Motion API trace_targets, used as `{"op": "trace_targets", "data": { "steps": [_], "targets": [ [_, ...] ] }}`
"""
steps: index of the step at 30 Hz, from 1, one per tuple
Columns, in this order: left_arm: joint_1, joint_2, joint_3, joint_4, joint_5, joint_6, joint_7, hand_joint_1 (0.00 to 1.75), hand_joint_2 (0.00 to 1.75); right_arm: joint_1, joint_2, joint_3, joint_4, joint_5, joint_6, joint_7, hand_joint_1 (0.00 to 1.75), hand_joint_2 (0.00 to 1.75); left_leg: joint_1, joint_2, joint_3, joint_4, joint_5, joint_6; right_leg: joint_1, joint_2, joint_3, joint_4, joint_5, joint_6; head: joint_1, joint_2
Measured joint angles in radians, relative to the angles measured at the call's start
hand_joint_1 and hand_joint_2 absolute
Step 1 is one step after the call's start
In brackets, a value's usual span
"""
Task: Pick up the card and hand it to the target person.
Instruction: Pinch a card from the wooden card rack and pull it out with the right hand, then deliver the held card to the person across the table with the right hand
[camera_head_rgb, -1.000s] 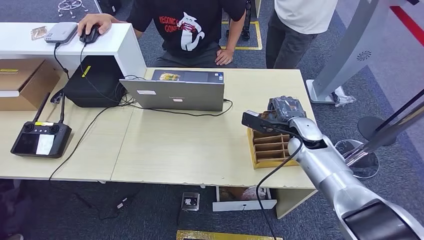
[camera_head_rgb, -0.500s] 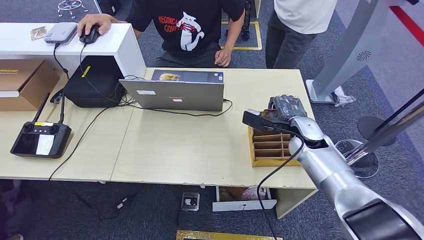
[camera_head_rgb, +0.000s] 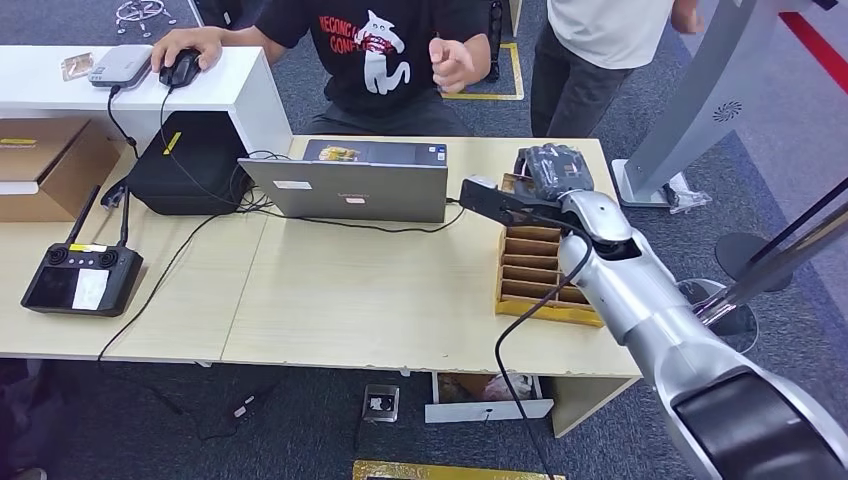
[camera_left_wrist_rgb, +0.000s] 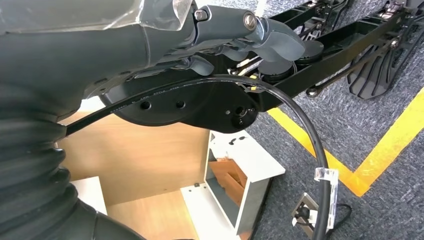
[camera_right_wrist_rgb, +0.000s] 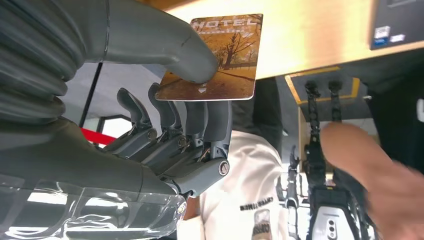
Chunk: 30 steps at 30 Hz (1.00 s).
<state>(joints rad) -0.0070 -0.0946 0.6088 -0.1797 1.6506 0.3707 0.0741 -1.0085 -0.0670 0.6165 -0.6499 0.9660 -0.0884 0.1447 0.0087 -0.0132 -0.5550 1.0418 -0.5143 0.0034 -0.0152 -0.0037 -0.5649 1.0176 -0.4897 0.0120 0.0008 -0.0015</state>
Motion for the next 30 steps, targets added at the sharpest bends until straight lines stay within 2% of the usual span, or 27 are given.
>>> {"op": "trace_targets", "data": {
  "steps": [10,21,25,26,27,30],
  "targets": [
    [-0.001,0.000,0.000,0.000,0.000,-0.008,-0.001,0.00,1.75,-0.045,0.039,0.000,0.015,0.005,0.005,0.012,1.59,1.75,0.000,0.000,0.000,0.000,0.000,0.000,0.000,0.000,0.000,0.000,0.000,0.000,0.000,0.000],
    [-0.001,0.000,0.000,0.000,0.000,-0.016,-0.001,0.00,1.75,-0.076,0.054,0.000,0.040,0.005,0.005,0.016,1.64,1.75,0.000,0.000,0.000,0.000,0.000,0.000,0.000,0.000,0.000,0.000,0.000,0.000,0.000,0.000],
    [-0.001,0.000,0.000,0.000,0.000,-0.017,-0.001,0.00,1.75,-0.082,0.059,0.000,0.051,0.005,0.005,0.015,1.61,1.75,0.000,0.000,0.000,0.000,0.000,0.000,0.000,0.000,0.000,0.000,0.000,0.000,0.000,0.000],
    [-0.001,0.000,0.000,0.000,0.000,-0.017,-0.001,0.00,1.75,-0.084,0.060,0.000,0.054,0.005,0.005,0.015,1.56,1.75,0.000,0.000,0.000,0.000,0.000,0.000,0.000,0.000,0.000,0.000,0.000,0.000,0.000,0.000],
    [-0.001,-0.001,0.000,0.000,0.000,-0.017,-0.001,0.00,1.75,-0.085,0.061,0.000,0.056,0.005,0.005,0.014,1.36,1.75,0.000,0.000,0.000,0.000,0.000,0.000,0.000,0.000,0.000,0.000,0.000,0.000,0.000,0.000],
    [-0.001,-0.001,0.000,0.000,0.000,-0.018,-0.001,0.00,1.75,-0.087,0.064,0.000,0.061,0.005,0.005,0.013,0.21,1.75,0.000,0.000,0.000,0.000,0.000,0.000,0.000,0.000,0.000,0.000,0.000,0.000,0.000,0.000]
  ]
}}
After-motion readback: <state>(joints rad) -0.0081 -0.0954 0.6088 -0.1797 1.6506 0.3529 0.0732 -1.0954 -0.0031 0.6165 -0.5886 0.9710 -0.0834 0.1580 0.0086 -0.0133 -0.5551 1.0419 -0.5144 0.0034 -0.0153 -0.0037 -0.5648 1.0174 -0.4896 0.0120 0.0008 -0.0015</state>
